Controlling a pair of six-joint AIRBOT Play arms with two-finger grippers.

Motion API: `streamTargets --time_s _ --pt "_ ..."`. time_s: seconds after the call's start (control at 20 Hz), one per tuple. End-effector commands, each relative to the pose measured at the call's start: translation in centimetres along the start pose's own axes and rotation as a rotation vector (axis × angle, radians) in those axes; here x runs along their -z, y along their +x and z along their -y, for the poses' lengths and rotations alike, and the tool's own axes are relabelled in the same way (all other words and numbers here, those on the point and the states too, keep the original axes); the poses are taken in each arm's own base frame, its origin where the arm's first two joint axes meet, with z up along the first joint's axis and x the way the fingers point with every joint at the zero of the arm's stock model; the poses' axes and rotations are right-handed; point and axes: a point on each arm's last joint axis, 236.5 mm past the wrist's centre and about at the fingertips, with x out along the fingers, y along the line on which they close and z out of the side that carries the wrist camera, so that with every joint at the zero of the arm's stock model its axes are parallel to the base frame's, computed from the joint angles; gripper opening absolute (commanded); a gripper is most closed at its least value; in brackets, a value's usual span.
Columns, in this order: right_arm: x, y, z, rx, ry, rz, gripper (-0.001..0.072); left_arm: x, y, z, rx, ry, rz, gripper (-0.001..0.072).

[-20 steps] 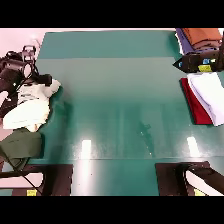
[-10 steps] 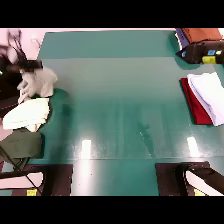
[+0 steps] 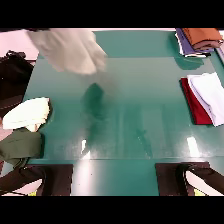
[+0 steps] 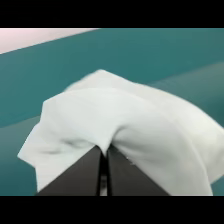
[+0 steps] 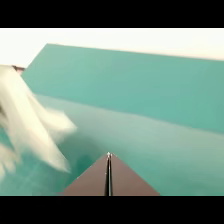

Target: Fold the shirts.

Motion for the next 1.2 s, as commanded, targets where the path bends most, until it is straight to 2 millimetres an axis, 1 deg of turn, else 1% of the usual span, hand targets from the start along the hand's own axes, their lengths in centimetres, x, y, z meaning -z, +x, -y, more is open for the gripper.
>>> streamTargets --time_s 0.0,0.05,0.1,0.15,0.2,0.25,0.3,0.35,0.4,0.45,0.5,0.55,0.6,0.65,0.7,0.75,0.8,0.85,0.95,1.05,1.15 --pt "-0.9 -1.0 -0.7 -0.006 -0.018 0.015 0.002 3.1 1.1 12.4 0.255 0.117 -0.088 0.0023" --pt "-0.5 -0.9 -0.7 -0.008 -0.018 0.001 0.0019 4.8 2.0 16.1 0.335 0.155 -0.124 0.0023" --pt "-0.2 -1.0 -0.7 -0.009 -0.018 -0.013 0.002 6.8 2.8 20.3 0.429 0.187 -0.159 0.0025" --pt "0.0 -1.0 -0.7 -0.01 -0.018 -0.022 0.002 8.4 3.3 23.7 0.509 0.209 -0.184 0.0037" --pt "0.1 -1.0 -0.7 -0.01 -0.018 -0.025 0.002 9.9 3.9 26.6 0.572 0.216 -0.203 0.0283" --pt "0.1 -1.0 -0.8 -0.011 -0.018 -0.027 0.0019 10.9 4.8 28.0 0.592 0.212 -0.215 0.0451" --pt "0.3 -1.0 -0.8 -0.011 -0.018 -0.034 0.0019 11.6 5.7 28.1 0.584 0.215 -0.227 0.0451" --pt "0.5 -1.0 -0.8 -0.012 -0.018 -0.046 0.002 11.7 6.8 26.9 0.551 0.215 -0.235 0.0452" --pt "0.7 -1.0 -0.8 -0.013 -0.018 -0.053 0.002 11.5 8.0 24.6 0.506 0.185 -0.246 0.0451" --pt "0.8 -1.0 -0.8 -0.013 -0.018 -0.056 0.002 11.2 9.4 21.6 0.45 0.131 -0.262 0.0451" --pt "0.8 -1.0 -0.8 -0.013 -0.018 -0.056 0.0019 11.4 11.0 17.8 0.378 0.073 -0.294 0.0451" --pt "0.8 -1.0 -0.8 -0.014 -0.018 -0.057 0.0019 12.1 12.5 14.1 0.313 0.01 -0.334 0.0452" --pt "0.9 -1.0 -0.8 -0.014 -0.018 -0.059 0.0019 13.4 13.6 10.7 0.267 -0.075 -0.389 0.0451" --pt "0.9 -1.0 -0.8 -0.014 -0.018 -0.059 0.0019 15.1 14.5 8.5 0.257 -0.157 -0.445 0.0451" --pt "0.9 -0.9 -0.7 -0.014 -0.017 -0.061 0.002 17.2 15.2 7.1 0.274 -0.237 -0.5 0.0452" --pt "1.0 -0.7 -0.6 -0.013 -0.015 -0.066 0.002 19.3 15.9 6.3 0.297 -0.297 -0.546 0.0452" --pt "1.2 -0.5 -0.6 -0.013 -0.013 -0.073 0.0019 21.7 16.5 6.2 0.328 -0.356 -0.594 0.0451" --pt "1.4 -0.3 -0.5 -0.014 -0.011 -0.081 0.0019 24.0 17.2 6.4 0.346 -0.391 -0.634 0.0452" --pt "1.9 0.4 -0.2 -0.016 -0.002 -0.106 0.002 28.8 18.6 7.4 0.359 -0.428 -0.708 0.0453" --pt "3.0 1.1 0.1 -0.019 0.006 -0.152 0.0019 32.4 20.0 8.6 0.356 -0.454 -0.759 0.0453" --pt "3.9 1.6 0.4 -0.02 0.013 -0.191 0.0019 34.4 21.3 9.7 0.358 -0.459 -0.779 0.0453"
